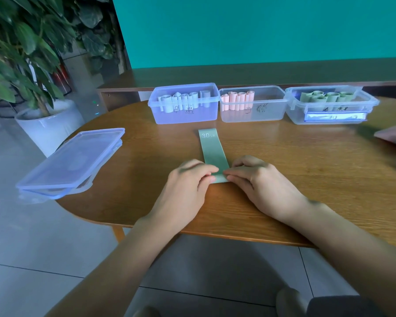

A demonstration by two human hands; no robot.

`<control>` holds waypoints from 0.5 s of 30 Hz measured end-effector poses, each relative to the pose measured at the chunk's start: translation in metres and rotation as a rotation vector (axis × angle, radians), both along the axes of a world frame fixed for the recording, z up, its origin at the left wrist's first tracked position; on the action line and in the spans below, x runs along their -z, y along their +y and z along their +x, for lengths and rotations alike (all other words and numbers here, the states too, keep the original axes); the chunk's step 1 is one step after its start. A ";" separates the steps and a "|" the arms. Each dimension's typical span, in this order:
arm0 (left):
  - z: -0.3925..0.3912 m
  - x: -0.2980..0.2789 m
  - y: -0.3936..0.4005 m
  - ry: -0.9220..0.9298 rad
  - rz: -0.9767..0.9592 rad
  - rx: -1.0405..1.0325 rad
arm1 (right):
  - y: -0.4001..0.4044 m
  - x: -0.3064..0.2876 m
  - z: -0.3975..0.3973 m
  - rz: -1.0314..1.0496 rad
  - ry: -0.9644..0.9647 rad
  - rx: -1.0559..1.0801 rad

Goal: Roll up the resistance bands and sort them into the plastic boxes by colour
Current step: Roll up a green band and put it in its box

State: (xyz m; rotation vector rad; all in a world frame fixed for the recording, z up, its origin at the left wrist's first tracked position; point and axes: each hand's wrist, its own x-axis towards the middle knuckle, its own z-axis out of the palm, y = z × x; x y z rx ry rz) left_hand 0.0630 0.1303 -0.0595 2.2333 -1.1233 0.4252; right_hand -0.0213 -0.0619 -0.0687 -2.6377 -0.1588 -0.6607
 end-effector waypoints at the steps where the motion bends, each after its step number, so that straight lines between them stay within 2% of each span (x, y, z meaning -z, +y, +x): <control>1: 0.001 0.000 0.001 -0.007 0.002 0.005 | -0.001 0.000 0.001 0.002 0.003 0.000; 9: 0.007 0.002 -0.001 -0.007 0.027 0.010 | 0.001 -0.002 -0.002 -0.056 -0.102 0.009; 15: 0.008 0.003 -0.005 0.014 0.045 -0.026 | -0.006 -0.003 0.007 -0.056 -0.040 -0.017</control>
